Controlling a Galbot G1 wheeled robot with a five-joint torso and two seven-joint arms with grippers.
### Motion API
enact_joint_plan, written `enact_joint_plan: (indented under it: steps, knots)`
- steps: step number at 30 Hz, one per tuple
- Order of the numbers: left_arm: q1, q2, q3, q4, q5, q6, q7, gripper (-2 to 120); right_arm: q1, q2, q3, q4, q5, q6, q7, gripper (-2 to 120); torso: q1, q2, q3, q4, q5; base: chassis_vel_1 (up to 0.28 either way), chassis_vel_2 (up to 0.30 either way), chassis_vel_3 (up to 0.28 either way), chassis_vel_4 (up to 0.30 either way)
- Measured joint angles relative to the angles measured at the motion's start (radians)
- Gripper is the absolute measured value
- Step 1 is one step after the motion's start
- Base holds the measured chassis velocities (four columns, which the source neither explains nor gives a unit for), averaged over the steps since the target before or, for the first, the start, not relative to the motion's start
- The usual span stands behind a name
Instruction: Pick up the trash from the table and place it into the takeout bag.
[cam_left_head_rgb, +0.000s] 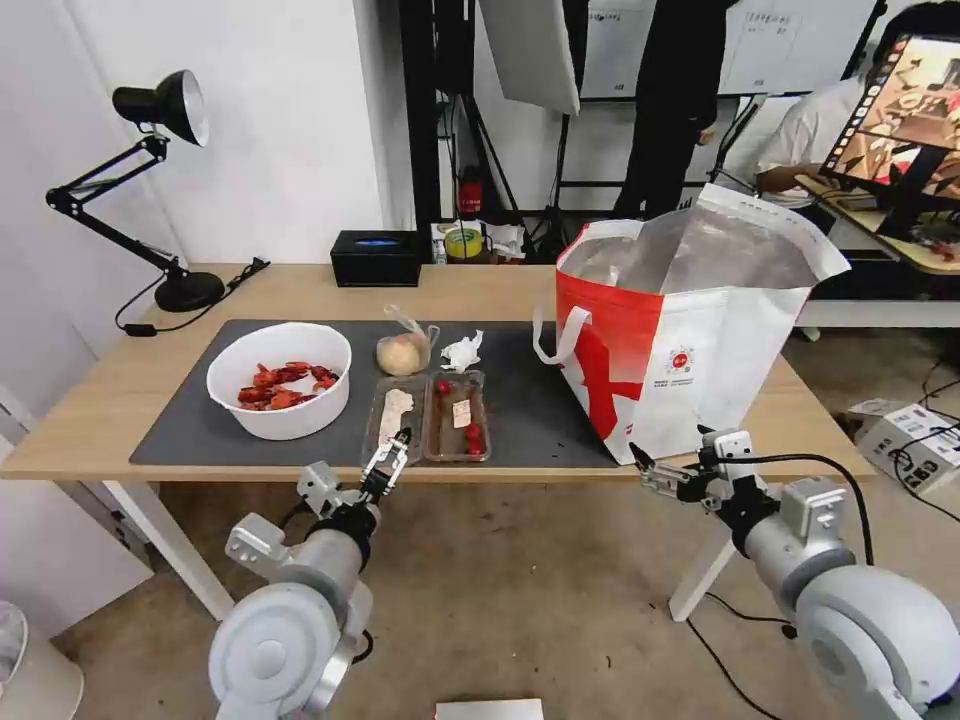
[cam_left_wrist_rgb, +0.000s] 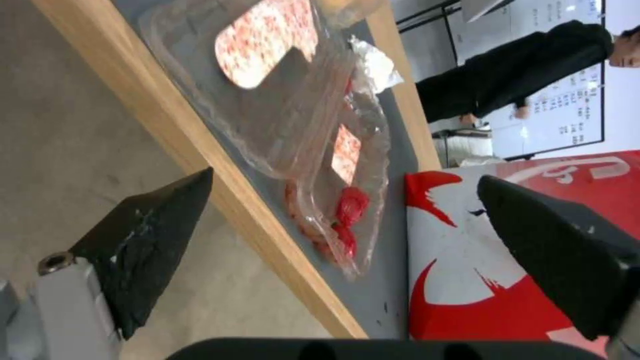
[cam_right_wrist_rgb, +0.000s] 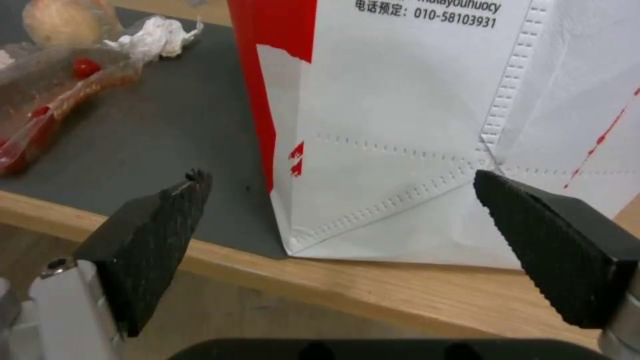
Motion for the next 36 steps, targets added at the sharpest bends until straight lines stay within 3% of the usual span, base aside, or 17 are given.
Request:
enact_joint_plan:
  steps: [10,36]
  knots:
    - [-0.028,-0.045,0.031,0.041,0.007,-0.027,0.006,100,-0.016,0.002,0.01,0.005,-0.003,0.003,0.0,100,0.0,0.0,0.0,0.0,0.0,0.0,0.0,0.0,0.0]
    - [-0.096,-0.076,0.056,0.13,0.022,-0.069,0.011,100,-0.02,0.024,0.006,-0.016,-0.018,0.006,-0.001,100,0.0,0.0,0.0,0.0,-0.0001,0.0,0.0,0.0,0.0]
